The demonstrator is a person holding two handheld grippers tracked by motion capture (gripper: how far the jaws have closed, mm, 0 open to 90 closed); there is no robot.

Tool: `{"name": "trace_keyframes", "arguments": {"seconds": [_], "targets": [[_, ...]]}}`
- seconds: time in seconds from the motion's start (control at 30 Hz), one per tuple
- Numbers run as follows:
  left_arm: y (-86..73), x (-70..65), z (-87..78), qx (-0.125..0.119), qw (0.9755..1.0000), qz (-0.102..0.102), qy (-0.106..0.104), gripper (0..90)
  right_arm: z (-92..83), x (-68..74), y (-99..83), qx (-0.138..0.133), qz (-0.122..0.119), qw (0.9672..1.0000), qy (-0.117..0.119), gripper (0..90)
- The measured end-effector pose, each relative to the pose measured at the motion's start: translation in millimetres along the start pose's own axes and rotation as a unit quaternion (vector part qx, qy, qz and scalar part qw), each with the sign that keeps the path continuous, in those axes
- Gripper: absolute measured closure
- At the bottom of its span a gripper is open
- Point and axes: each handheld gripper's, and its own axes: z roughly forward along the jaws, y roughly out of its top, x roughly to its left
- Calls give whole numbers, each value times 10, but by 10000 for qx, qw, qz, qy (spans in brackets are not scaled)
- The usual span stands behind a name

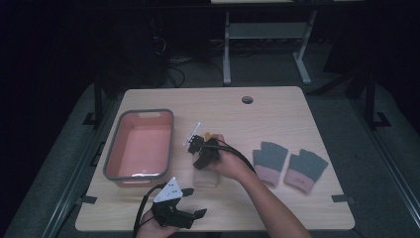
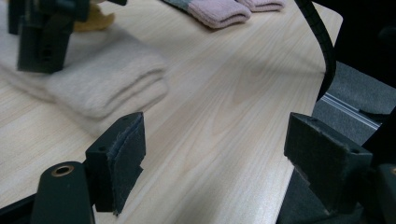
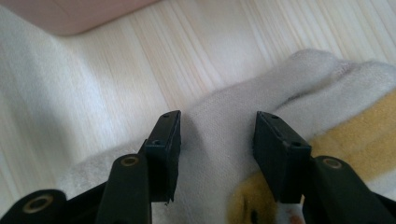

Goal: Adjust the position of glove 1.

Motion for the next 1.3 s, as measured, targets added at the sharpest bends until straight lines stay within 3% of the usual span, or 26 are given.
{"name": "trace_keyframes", "arguments": {"seconds": [0.5, 0.83, 1.03, 1.3], "targets": [[4, 8, 44, 34, 10000, -30, -8, 208, -136, -130, -317, -20, 244, 9997, 48, 512], [25, 52, 36, -49, 9998, -199, -4, 208, -192, -167, -456, -60, 352, 9994, 15, 510], [79, 61, 60, -74, 9996, -280, -14, 208, -216, -156, -508, -206, 452, 9988, 5, 468], [179, 61, 133, 42, 9994, -348, 28, 210, -380, -177, -555, -456, 786, 9958, 134, 400]]}}
